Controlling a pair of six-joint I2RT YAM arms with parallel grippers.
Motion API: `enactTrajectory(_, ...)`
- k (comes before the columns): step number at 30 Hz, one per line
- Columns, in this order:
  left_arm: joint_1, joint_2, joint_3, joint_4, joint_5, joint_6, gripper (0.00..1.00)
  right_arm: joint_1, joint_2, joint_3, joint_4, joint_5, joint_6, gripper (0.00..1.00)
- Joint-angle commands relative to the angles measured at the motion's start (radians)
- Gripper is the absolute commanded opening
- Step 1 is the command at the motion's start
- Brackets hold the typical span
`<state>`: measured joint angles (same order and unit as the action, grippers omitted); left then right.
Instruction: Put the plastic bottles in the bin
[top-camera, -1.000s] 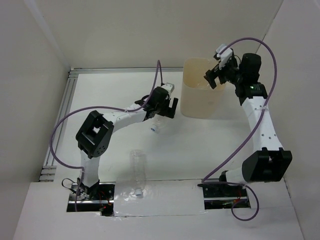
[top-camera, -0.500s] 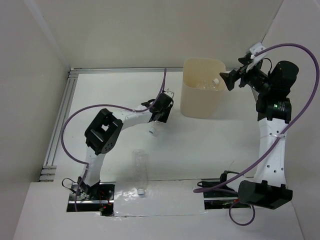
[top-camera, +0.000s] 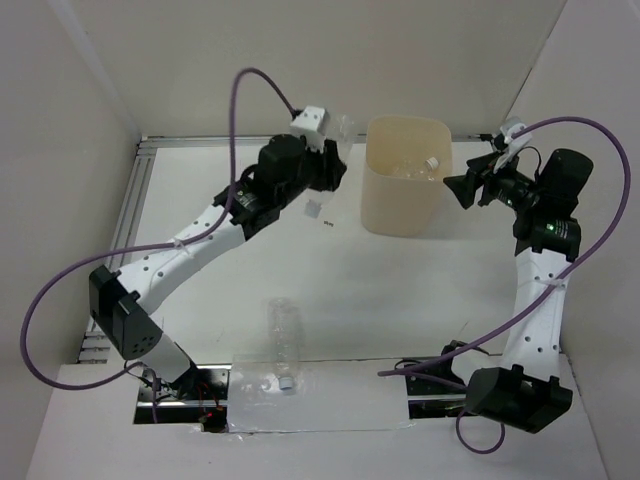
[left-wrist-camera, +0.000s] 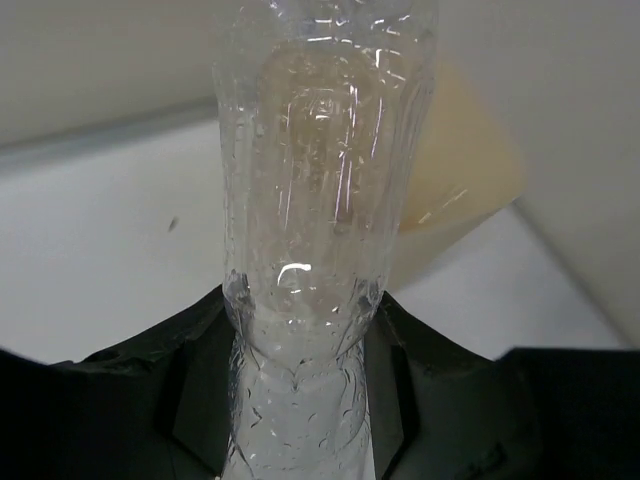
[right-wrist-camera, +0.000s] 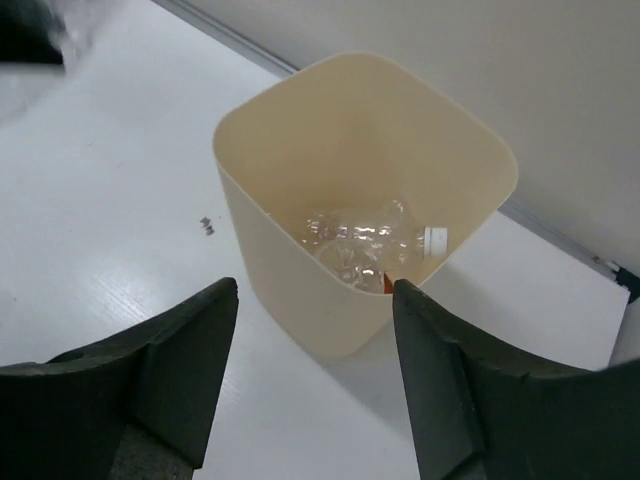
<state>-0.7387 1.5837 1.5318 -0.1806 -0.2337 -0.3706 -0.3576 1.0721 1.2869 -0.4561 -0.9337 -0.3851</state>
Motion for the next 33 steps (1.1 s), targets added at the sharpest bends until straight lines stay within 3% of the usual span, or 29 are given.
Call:
enactTrajectory(1, -0.024, 0.004, 0.137, 0.186, 0.109, -0.014, 0.13, -0.006, -0.041, -0.03, -0.059, -0.031, -0.037, 0.73)
enactTrajectory(5, -0.034, 0.137, 0.273, 0.38, 0.123, -0.06, 0.13, -0.006, -0.078, -0.064, -0.142, -0.063, -0.11, 0.74)
enactTrajectory(9, -0.045, 0.382, 0.518, 0.501, 0.053, -0.097, 0.17, -0.006, -0.098, -0.109, -0.257, -0.086, -0.227, 0.75)
enactTrajectory(13, -0.056, 0.524, 0.686, 0.635, -0.002, -0.097, 0.18, -0.006, -0.123, -0.152, -0.349, -0.106, -0.305, 0.76)
enactTrajectory(16, -0.067, 0.683, 0.85, 0.587, -0.046, -0.047, 0.31, -0.006, -0.132, -0.175, -0.389, -0.116, -0.336, 0.78)
enactTrajectory(17, -0.067, 0.737, 0.916, 0.573, -0.061, -0.047, 0.51, -0.006, -0.132, -0.175, -0.398, -0.126, -0.345, 0.79)
enactTrajectory(18, -0.067, 0.748, 0.927, 0.558, -0.061, -0.038, 0.62, -0.006, -0.142, -0.175, -0.418, -0.135, -0.359, 0.87)
enactTrajectory(21, -0.058, 0.724, 0.861, 0.541, -0.05, -0.037, 0.98, -0.006, -0.143, -0.175, -0.487, -0.157, -0.458, 1.0)
enactTrajectory(28, -0.048, 0.6, 0.867, 0.484, 0.094, -0.011, 1.0, 0.023, -0.124, -0.175, -0.636, -0.267, -0.713, 1.0)
enactTrajectory(32, -0.06, 0.387, 0.655, 0.415, 0.105, 0.022, 1.0, 0.231, -0.1, -0.184, -0.593, -0.179, -0.722, 1.0)
enactTrajectory(33, -0.08, 0.242, 0.484, 0.402, 0.07, 0.041, 1.0, 0.329, -0.121, -0.201, -0.564, -0.157, -0.713, 0.97)
